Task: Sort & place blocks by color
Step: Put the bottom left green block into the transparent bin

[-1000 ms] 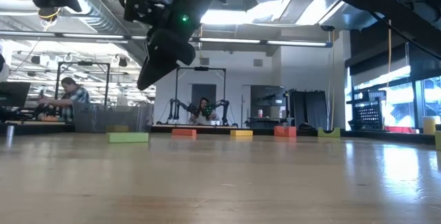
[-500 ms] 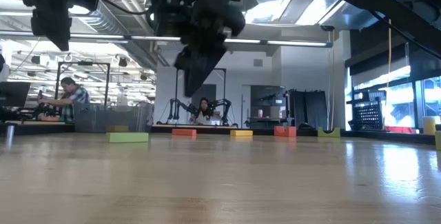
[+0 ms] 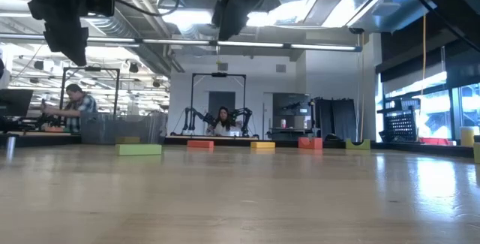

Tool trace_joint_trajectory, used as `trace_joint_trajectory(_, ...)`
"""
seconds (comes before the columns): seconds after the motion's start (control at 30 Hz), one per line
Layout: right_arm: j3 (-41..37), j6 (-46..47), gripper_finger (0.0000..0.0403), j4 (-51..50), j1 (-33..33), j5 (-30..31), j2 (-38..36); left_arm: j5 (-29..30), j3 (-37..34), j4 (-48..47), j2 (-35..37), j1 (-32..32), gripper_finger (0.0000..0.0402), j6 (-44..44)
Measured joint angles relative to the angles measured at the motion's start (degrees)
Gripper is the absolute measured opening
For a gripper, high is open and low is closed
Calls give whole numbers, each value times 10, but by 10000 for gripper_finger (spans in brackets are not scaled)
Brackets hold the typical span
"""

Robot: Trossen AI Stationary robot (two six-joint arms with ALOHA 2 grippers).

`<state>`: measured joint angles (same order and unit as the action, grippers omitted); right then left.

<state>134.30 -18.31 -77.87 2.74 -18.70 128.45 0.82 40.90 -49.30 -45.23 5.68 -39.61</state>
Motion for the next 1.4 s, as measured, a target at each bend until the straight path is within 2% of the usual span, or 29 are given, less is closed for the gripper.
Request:
trace_joint_trajectory(0.17,0,1,134,-6,20,2,-16,35,0,20,-40,26,142,46)
trace_joint_trajectory(0.4,-1,0,134,-33,44,52,-39,110,0,84,-124,59,142,196)
trace_joint_trajectory(0.53,-1,-2,134,-53,52,66,-56,117,0,124,-161,63,142,240)
trace_joint_trajectory(0.7,-1,-10,134,-67,53,67,-82,118,0,165,-213,59,142,177)
trace_joint_trajectory(0.9,-1,-6,134,-72,53,70,-103,121,0,203,-261,61,142,147)
trace_joint_trajectory(1.4,-1,-2,134,-19,53,71,-105,117,0,203,-267,61,142,-22)
